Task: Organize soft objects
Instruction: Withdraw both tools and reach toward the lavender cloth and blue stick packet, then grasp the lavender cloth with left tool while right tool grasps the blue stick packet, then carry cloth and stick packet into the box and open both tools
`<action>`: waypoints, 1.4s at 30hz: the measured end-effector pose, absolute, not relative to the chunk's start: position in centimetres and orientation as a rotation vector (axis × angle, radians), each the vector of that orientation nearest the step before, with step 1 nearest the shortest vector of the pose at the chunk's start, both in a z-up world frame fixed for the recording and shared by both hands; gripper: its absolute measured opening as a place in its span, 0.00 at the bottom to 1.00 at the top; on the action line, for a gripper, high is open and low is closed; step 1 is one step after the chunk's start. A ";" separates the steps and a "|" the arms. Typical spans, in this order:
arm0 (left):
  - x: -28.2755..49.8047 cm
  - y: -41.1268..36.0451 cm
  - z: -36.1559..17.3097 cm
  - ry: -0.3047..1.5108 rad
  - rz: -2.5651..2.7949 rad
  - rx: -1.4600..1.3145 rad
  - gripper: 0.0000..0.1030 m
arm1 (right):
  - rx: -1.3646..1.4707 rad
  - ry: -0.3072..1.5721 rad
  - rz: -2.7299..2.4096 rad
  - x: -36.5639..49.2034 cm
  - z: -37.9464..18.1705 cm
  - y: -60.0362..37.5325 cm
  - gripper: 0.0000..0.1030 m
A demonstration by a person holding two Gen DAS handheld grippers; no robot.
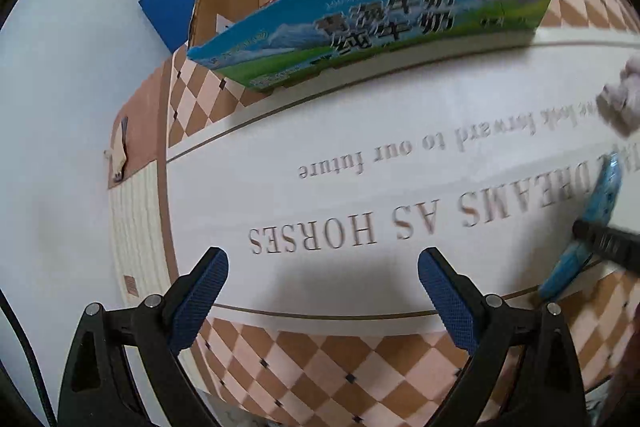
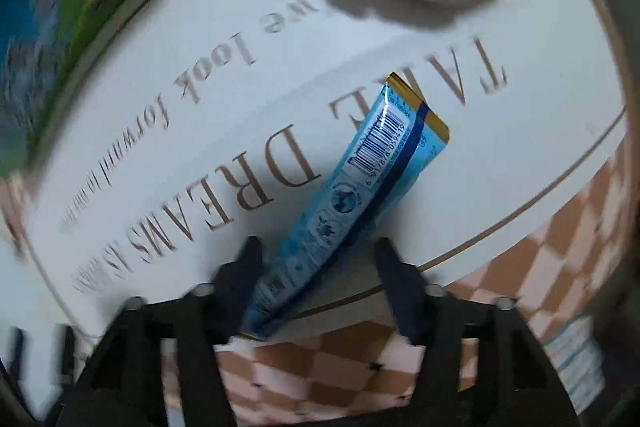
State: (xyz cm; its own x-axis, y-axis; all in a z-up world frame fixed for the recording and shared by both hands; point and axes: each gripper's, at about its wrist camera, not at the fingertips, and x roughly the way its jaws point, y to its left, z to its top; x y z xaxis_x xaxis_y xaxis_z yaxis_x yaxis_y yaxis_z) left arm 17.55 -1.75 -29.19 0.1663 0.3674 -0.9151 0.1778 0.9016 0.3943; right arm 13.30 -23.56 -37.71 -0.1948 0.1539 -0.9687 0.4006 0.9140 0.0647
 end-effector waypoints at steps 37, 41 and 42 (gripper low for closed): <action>21.7 -35.5 -39.0 1.457 -0.583 0.960 0.34 | 0.509 1.662 -0.263 11.7 -34.9 -50.7 0.14; 22.1 -32.6 -36.5 1.424 -0.551 0.817 0.33 | 0.485 1.641 -0.221 11.8 -33.0 -48.7 0.14; 22.3 -31.7 -35.5 1.412 -0.545 0.773 0.33 | 0.479 1.634 -0.209 11.9 -32.5 -48.3 0.14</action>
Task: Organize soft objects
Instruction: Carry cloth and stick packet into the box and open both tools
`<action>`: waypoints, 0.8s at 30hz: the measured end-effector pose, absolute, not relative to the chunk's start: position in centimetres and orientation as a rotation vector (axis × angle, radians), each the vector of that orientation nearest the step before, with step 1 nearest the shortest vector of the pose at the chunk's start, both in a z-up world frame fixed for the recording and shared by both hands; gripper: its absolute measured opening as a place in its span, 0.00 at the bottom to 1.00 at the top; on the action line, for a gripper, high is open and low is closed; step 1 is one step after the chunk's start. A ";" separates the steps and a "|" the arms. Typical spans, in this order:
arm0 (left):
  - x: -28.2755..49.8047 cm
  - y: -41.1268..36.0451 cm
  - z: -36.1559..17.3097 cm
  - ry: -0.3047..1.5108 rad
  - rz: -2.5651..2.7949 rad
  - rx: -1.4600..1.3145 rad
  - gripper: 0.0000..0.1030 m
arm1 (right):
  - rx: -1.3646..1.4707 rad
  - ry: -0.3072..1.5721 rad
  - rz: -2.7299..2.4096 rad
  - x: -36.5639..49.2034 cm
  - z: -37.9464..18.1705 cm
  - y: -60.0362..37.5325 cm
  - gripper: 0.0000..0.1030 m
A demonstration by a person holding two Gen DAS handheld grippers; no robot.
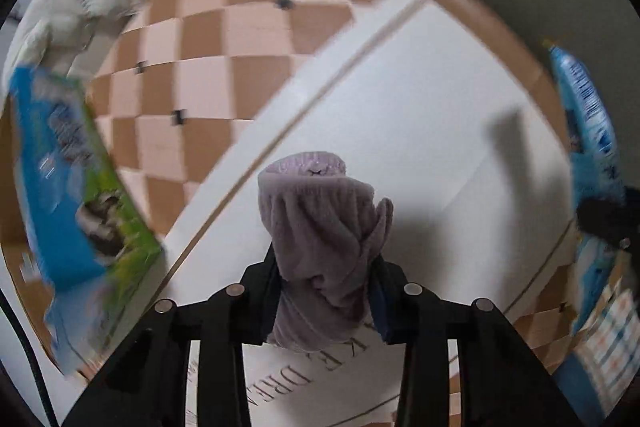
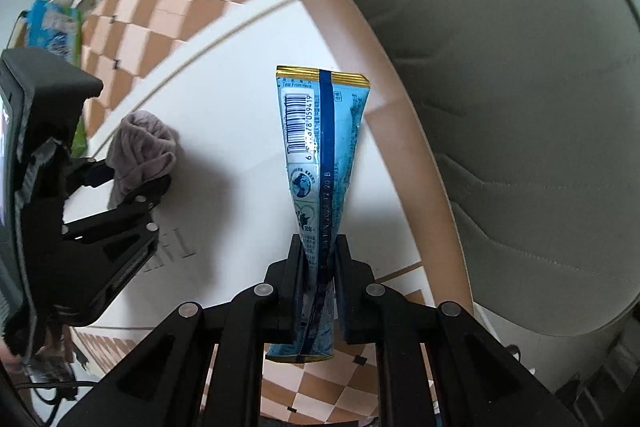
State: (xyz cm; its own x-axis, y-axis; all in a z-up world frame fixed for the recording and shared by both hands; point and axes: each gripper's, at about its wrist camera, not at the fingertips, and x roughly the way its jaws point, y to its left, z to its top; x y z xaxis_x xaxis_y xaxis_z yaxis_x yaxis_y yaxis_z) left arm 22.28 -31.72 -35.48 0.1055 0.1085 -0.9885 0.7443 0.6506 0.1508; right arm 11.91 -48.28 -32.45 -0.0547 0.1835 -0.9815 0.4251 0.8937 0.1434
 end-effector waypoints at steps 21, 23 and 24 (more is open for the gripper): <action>40.7 -5.4 -19.2 1.377 -0.116 0.248 0.33 | 0.162 1.397 0.159 33.7 -15.1 -28.2 0.14; 43.5 -3.3 -20.5 1.425 -0.090 0.246 0.33 | 0.131 1.409 0.158 36.8 -15.6 -25.6 0.14; 44.5 -2.9 -21.3 1.450 -0.084 0.252 0.33 | 0.117 1.417 0.155 38.3 -16.1 -24.6 0.14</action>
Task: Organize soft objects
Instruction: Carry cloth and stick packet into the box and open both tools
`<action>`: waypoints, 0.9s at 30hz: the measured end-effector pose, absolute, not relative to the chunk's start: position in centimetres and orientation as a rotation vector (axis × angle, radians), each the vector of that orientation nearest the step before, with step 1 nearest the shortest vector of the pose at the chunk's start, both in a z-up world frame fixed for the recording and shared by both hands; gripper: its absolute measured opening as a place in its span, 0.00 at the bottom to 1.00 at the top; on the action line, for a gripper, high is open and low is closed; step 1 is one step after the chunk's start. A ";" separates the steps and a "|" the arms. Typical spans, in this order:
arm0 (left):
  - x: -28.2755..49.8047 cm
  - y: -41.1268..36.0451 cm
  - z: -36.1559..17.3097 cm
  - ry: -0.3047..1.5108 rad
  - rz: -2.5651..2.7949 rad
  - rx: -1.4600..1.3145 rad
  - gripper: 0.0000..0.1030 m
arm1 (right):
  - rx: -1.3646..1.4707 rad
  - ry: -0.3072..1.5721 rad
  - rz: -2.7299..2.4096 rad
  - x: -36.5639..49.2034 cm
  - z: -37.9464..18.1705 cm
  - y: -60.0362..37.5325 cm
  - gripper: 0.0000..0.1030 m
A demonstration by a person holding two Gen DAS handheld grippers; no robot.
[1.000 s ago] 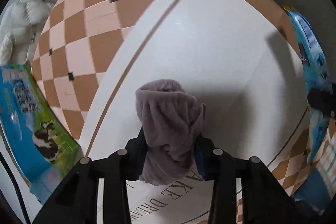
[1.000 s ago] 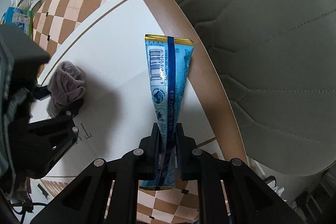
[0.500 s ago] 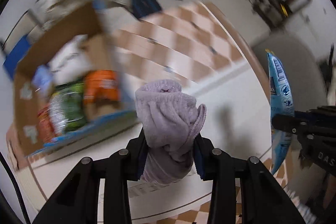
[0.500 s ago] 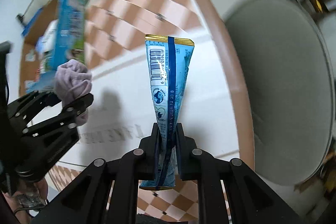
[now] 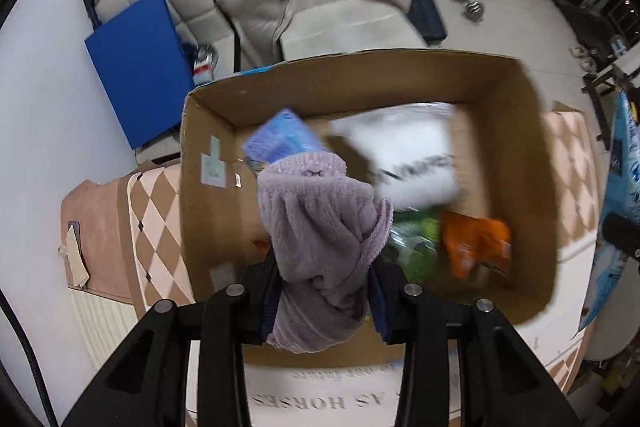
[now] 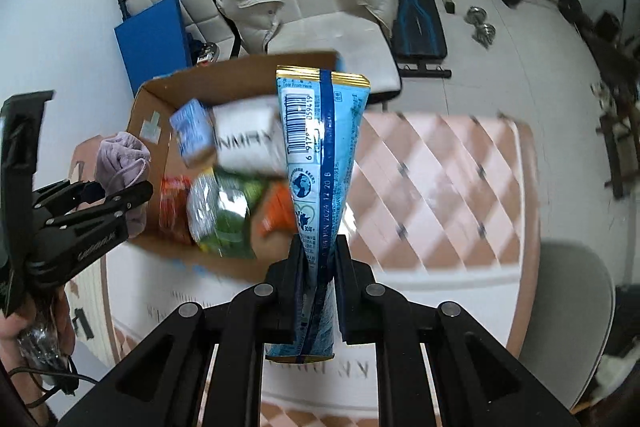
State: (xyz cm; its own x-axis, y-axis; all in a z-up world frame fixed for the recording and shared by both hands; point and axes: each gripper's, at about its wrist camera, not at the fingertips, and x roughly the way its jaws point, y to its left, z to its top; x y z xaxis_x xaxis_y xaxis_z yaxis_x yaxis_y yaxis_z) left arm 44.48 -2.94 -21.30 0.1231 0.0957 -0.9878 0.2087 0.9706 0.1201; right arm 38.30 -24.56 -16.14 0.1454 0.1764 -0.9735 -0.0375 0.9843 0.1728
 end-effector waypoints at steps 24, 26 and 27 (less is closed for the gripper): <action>50.2 3.0 -30.2 1.709 -0.039 0.093 0.46 | -0.147 1.611 0.028 50.0 -29.0 -15.7 0.43; 50.1 3.1 -29.5 1.697 -0.039 0.088 0.63 | -0.156 1.601 0.033 49.8 -28.6 -15.6 0.59; 50.0 3.2 -29.1 1.690 -0.043 0.077 0.70 | -0.160 1.598 0.040 49.6 -28.2 -15.5 0.62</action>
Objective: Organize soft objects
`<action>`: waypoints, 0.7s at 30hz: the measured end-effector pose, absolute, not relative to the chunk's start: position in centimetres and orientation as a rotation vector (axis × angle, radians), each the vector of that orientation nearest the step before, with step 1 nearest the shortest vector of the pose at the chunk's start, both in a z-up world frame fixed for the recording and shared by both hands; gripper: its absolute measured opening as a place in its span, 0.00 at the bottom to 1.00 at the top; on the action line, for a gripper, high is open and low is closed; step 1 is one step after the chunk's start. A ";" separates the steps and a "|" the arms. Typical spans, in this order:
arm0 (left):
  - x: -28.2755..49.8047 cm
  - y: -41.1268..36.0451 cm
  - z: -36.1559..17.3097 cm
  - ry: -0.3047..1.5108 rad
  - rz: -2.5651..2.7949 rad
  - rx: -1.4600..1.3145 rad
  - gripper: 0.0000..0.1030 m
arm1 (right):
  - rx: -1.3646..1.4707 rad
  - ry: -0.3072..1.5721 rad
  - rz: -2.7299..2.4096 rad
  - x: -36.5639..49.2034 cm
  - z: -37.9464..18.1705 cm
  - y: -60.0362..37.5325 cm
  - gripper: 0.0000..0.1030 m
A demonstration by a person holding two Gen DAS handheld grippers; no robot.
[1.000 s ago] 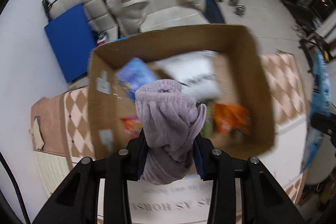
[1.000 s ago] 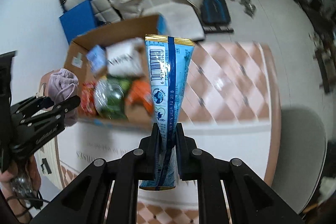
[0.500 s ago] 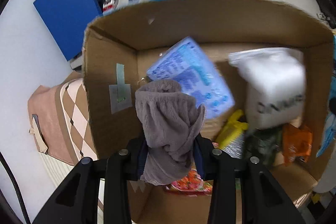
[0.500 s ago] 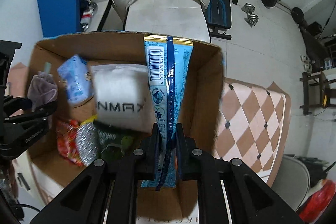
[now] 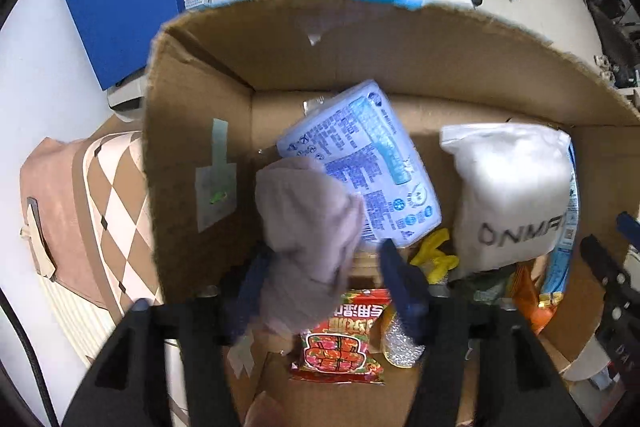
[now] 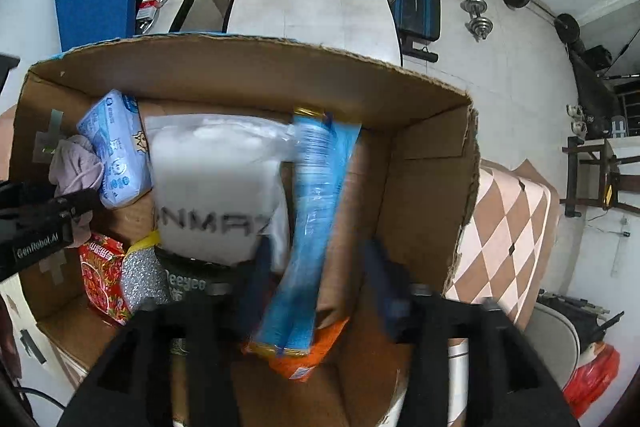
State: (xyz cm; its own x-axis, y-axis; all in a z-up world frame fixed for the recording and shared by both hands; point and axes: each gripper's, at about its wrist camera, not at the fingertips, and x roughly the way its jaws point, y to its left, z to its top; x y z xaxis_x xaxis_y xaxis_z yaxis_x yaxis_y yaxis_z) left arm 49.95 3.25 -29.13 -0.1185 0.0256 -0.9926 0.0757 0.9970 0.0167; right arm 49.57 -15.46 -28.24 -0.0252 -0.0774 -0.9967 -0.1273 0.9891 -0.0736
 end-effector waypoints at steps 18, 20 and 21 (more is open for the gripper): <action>41.4 3.6 -21.9 1.482 -0.070 -0.046 0.95 | -0.004 1.511 0.067 40.9 -24.2 -16.9 1.00; 40.4 3.4 -21.4 1.458 -0.049 -0.028 0.95 | 0.018 1.500 0.062 39.8 -23.7 -17.0 1.00; 40.0 3.3 -21.3 1.449 -0.039 -0.024 0.95 | 0.021 1.491 0.059 39.3 -23.5 -16.9 1.00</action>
